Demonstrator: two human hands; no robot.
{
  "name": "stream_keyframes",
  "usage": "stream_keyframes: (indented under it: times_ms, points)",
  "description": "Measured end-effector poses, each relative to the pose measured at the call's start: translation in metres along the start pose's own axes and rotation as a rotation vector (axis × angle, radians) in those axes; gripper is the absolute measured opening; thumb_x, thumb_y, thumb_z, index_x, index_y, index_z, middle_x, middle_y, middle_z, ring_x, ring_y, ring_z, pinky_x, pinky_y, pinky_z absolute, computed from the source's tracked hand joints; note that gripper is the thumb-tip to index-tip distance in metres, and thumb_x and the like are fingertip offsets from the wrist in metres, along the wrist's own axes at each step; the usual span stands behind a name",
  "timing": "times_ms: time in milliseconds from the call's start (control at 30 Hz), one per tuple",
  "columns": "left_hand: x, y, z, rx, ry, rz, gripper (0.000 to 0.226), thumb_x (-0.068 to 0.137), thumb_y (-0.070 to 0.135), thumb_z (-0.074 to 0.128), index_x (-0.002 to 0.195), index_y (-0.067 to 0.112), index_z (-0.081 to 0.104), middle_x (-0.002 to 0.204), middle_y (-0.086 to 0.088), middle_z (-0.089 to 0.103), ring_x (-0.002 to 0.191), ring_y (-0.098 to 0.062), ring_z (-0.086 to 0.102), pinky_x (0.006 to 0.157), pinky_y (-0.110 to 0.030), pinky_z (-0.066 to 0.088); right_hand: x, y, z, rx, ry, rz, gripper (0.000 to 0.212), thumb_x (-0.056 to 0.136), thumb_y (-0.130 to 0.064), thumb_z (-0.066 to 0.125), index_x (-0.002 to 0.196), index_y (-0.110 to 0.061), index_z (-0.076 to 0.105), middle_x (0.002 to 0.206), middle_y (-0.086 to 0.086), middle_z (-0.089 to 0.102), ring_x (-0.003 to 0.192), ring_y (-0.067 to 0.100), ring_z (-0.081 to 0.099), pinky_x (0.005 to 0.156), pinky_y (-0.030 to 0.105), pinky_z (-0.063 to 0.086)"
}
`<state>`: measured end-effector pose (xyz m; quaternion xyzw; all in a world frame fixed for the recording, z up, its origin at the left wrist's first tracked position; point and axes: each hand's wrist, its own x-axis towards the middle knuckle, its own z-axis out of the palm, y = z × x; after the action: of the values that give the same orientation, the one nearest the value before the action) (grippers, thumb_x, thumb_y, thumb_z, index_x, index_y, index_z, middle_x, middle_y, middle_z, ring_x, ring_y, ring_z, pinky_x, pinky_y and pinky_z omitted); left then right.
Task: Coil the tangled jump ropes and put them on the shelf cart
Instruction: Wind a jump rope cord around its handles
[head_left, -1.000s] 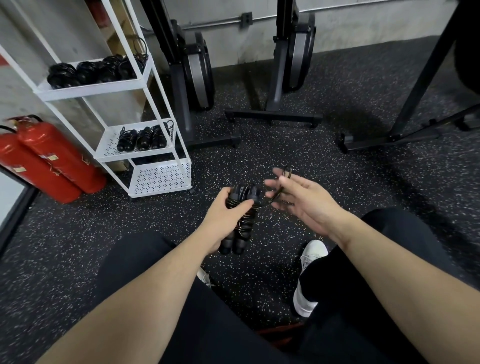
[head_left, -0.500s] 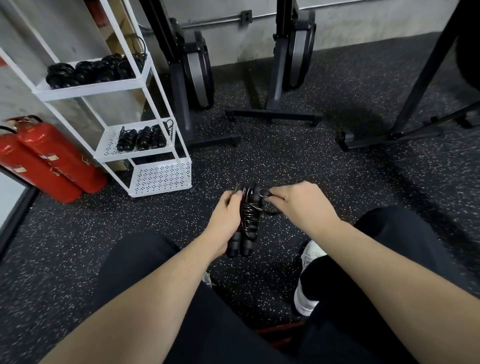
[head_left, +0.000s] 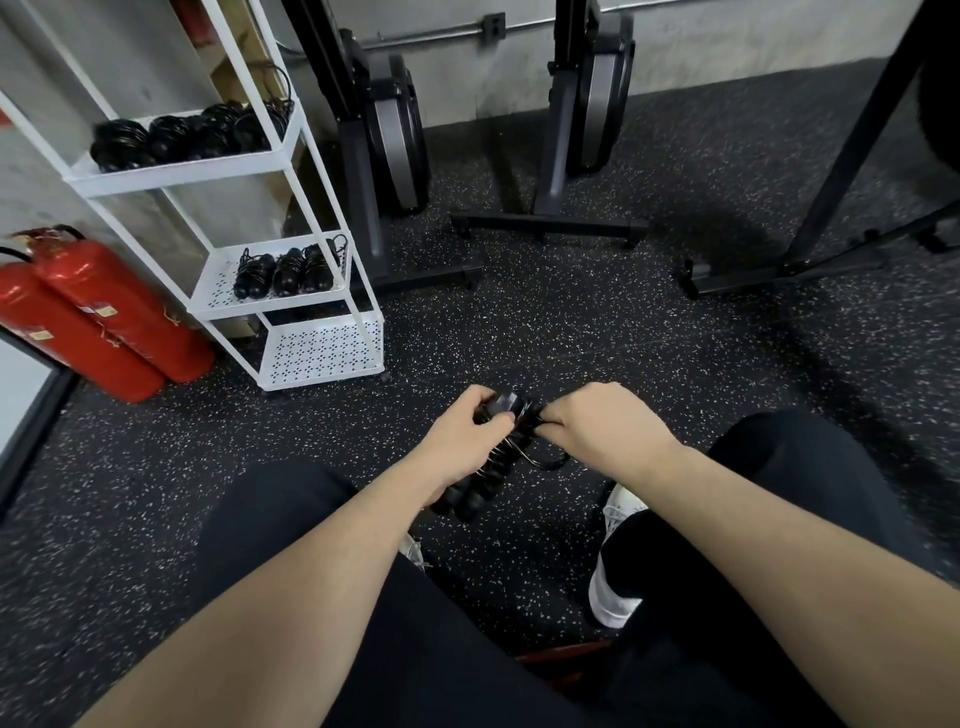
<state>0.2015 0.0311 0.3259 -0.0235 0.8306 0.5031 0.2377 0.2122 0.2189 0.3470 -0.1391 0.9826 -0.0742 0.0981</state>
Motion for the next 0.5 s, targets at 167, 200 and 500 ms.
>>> stream_keyframes:
  times_ms: [167, 200, 500]
  points:
    - [-0.004, -0.007, -0.007, 0.174, -0.169, -0.054, 0.013, 0.103, 0.041, 0.050, 0.114, 0.037, 0.056, 0.102, 0.004, 0.068, 0.082, -0.013, 0.062, 0.066, -0.030, 0.045, -0.007, 0.004, 0.000, -0.050, -0.088, -0.186, 0.029, 0.102, -0.056, 0.044, 0.106, -0.034, 0.062, 0.102, -0.010, 0.066, 0.092, 0.019, 0.064, 0.077, 0.032, 0.051]
    - [-0.005, -0.008, -0.007, 0.191, -0.197, -0.057, 0.011, 0.103, 0.040, 0.050, 0.112, 0.037, 0.056, 0.100, 0.003, 0.068, 0.077, -0.012, 0.061, 0.063, -0.029, 0.045, -0.009, 0.005, 0.001, -0.059, -0.109, -0.220, 0.030, 0.102, -0.059, 0.042, 0.104, -0.034, 0.059, 0.102, -0.011, 0.066, 0.090, 0.018, 0.064, 0.077, 0.032, 0.051]
    - [-0.009, -0.008, -0.008, -0.044, -0.255, -0.114, 0.016, 0.108, 0.033, 0.045, 0.112, 0.031, 0.060, 0.084, 0.000, 0.063, 0.065, -0.011, 0.058, 0.055, -0.024, 0.046, -0.015, 0.004, 0.011, 0.270, -0.075, -0.120, 0.032, 0.099, -0.056, 0.053, 0.068, -0.050, 0.049, 0.063, -0.011, 0.055, 0.060, 0.003, 0.049, 0.060, 0.029, 0.038]
